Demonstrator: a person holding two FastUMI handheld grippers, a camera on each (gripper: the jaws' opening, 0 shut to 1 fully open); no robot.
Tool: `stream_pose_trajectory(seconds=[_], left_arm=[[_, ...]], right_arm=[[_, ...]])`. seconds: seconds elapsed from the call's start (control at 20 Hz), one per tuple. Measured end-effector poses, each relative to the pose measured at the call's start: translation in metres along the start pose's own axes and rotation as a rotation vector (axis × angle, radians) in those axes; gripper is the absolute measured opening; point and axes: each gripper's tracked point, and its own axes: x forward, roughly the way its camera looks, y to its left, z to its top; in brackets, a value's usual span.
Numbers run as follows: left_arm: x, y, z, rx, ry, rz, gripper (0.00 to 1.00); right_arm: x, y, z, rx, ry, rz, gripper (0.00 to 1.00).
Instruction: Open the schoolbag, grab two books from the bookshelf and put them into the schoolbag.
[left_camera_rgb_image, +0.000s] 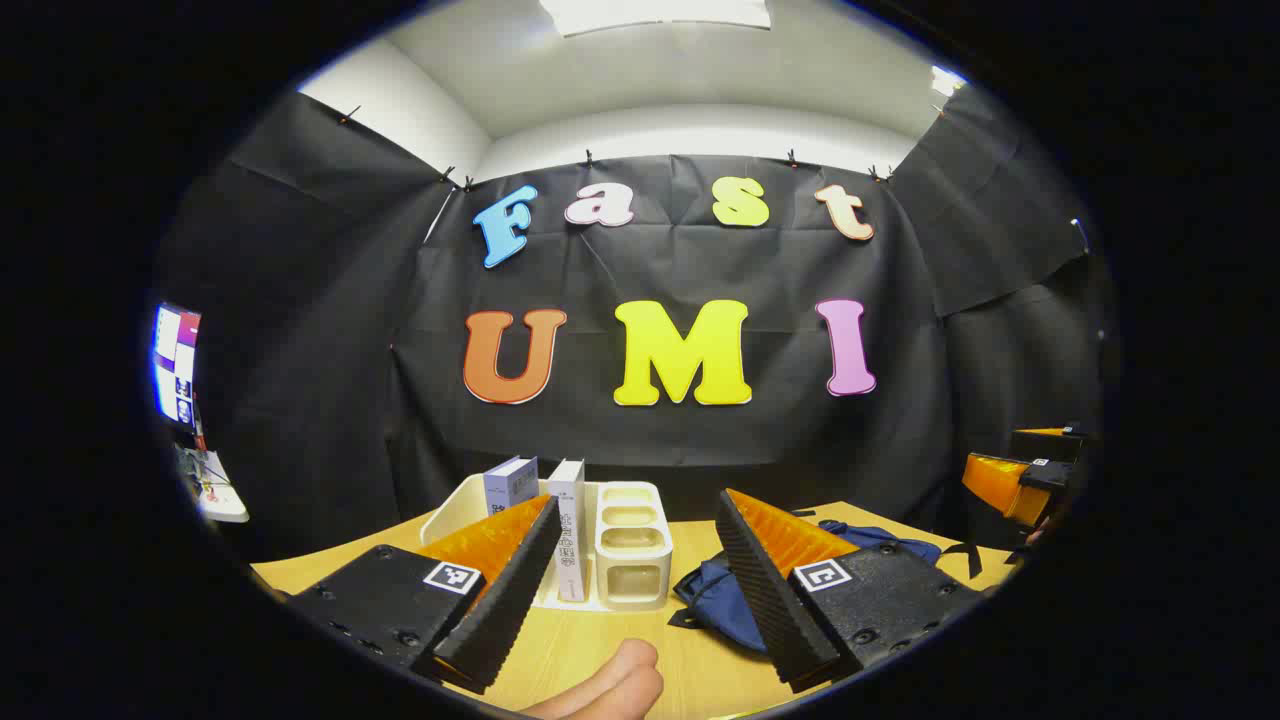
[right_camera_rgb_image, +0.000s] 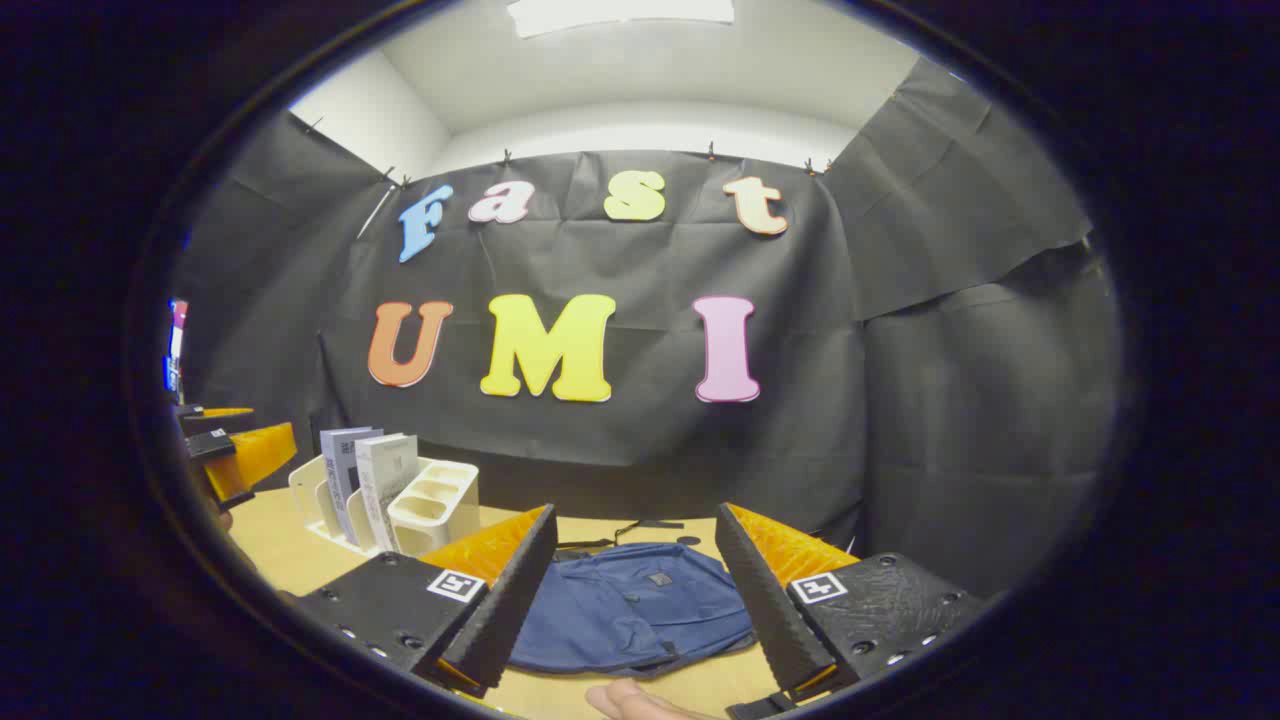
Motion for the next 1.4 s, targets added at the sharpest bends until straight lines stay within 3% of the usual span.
stream_pose_trajectory(seconds=[0.05, 0.2, 0.45, 0.55, 0.85, 1.1, 1.4], left_arm=[[-0.005, 0.005, -0.001, 0.016, 0.01, -0.001, 0.97], [-0.015, 0.016, -0.005, 0.023, 0.039, -0.016, 0.97], [-0.022, 0.037, -0.009, 0.036, 0.061, 0.0, 0.97], [-0.022, 0.041, -0.013, 0.035, 0.074, 0.006, 0.97], [-0.021, 0.051, -0.013, 0.018, 0.072, 0.002, 0.97], [-0.015, 0.056, -0.018, -0.024, 0.075, -0.021, 0.97], [-0.007, 0.07, -0.025, 0.01, 0.075, 0.001, 0.97]], right_arm=[[-0.003, 0.008, 0.0, 0.001, 0.006, 0.005, 0.97], [-0.011, 0.023, 0.001, 0.001, 0.016, 0.01, 0.92], [-0.019, 0.047, -0.001, -0.022, 0.026, 0.028, 0.97], [-0.02, 0.055, -0.002, -0.043, 0.029, 0.036, 0.92], [-0.018, 0.065, -0.014, -0.092, 0.059, 0.042, 0.93], [-0.005, 0.083, -0.043, -0.163, 0.105, 0.056, 0.95], [0.019, 0.113, -0.102, -0.225, 0.226, 0.102, 0.98]])
